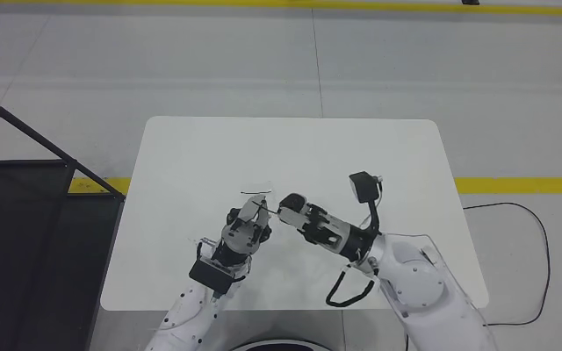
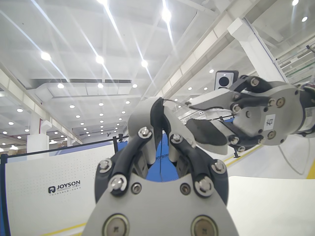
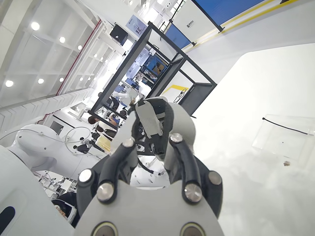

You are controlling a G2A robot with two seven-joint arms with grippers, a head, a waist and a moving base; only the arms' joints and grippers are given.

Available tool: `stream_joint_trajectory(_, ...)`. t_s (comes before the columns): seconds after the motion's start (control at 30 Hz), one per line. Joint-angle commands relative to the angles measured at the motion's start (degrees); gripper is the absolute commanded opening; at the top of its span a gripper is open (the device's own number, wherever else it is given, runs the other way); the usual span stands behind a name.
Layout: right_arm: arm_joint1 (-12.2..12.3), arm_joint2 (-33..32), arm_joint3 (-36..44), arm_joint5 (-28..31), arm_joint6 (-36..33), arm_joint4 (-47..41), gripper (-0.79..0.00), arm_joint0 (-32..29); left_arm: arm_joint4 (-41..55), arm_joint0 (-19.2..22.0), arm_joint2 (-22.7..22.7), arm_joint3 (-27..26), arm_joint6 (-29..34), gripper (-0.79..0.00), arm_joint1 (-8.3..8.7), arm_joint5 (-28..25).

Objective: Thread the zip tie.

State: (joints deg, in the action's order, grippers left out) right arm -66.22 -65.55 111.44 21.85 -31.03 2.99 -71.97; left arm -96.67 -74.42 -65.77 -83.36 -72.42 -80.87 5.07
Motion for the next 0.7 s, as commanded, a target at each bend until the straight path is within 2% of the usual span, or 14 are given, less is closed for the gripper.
stream_joint_trajectory(0.0, 0.05, -0.56, 0.08, 1.31, 0.99, 0.31, -0.139, -0.73, 1.0, -0.42, -0.01, -0.91, 0.8, -0.785, 0.01, -0.68)
stream_joint_trajectory(0.03, 0.09, -0.88, 0.14, 1.93, 1.31, 0.37, -0.099, -1.15, 1.66, -0.55, -0.04, -1.35, 1.04, -0.785, 0.01, -1.23)
stream_joint_trajectory(0.07, 0.14, -1.29, 0.19, 2.64, 1.63, 0.31, -0.006, -1.6, 2.39, -0.7, -0.09, -1.75, 1.29, -0.785, 0.02, -1.79)
stream_joint_trajectory(0.33, 0.73, -5.48, -0.69, 9.21, 2.01, -3.23, 0.0, -4.77, 7.85, -1.36, -0.03, -3.99, 4.53, -0.785, -0.04, -6.35)
stream_joint_trajectory(0.67, 0.83, -6.51, -1.92, 9.61, 2.06, -4.79, 0.0, -4.96, 9.12, -1.55, -0.33, -4.55, 4.76, -0.785, -0.09, -5.99)
